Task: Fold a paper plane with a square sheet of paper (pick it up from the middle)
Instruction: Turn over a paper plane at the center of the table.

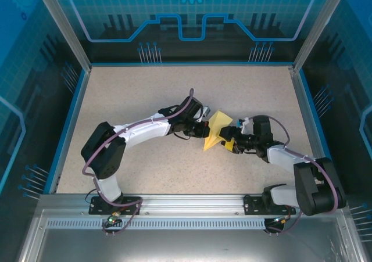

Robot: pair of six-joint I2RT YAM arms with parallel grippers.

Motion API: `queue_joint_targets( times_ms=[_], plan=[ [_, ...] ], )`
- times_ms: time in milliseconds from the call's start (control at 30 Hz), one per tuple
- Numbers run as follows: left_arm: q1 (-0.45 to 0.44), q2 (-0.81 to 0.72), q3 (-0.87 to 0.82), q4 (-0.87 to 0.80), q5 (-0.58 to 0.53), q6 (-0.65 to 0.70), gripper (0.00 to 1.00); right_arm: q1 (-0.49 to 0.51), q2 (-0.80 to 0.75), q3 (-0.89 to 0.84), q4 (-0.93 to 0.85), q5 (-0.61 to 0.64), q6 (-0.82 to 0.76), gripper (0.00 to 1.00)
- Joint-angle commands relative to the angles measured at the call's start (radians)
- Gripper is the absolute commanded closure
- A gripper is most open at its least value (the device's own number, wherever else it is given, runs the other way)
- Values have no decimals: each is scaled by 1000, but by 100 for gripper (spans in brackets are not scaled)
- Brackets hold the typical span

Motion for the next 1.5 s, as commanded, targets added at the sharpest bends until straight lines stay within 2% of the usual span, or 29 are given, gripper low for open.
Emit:
queue_joint_targets(
  times_ms=[0, 167, 400, 533, 667, 1200, 1467],
  plan=[
    [6, -20, -18, 24, 43, -14, 100, 16, -13, 10, 34, -23, 28, 30],
    [6, -20, -18, 17, 35, -4, 100, 28, 8, 1, 112, -45, 82, 30],
    [6, -16, -23, 19, 23, 3, 100, 28, -85, 27, -178, -44, -43, 30],
    [7, -13, -23, 22, 29, 3, 100, 18, -152, 28, -225, -48, -42, 29],
    [6, -11, -25, 31, 36, -5, 100, 31, -164, 43, -192, -39, -6, 29],
    [7, -14, -28, 50, 53, -18, 100, 56, 5, 54, -18, -30, 36, 29],
    [6, -5, -29, 55, 60, -21, 100, 59, 19, 68, 40, -33, 53, 30]
  ],
)
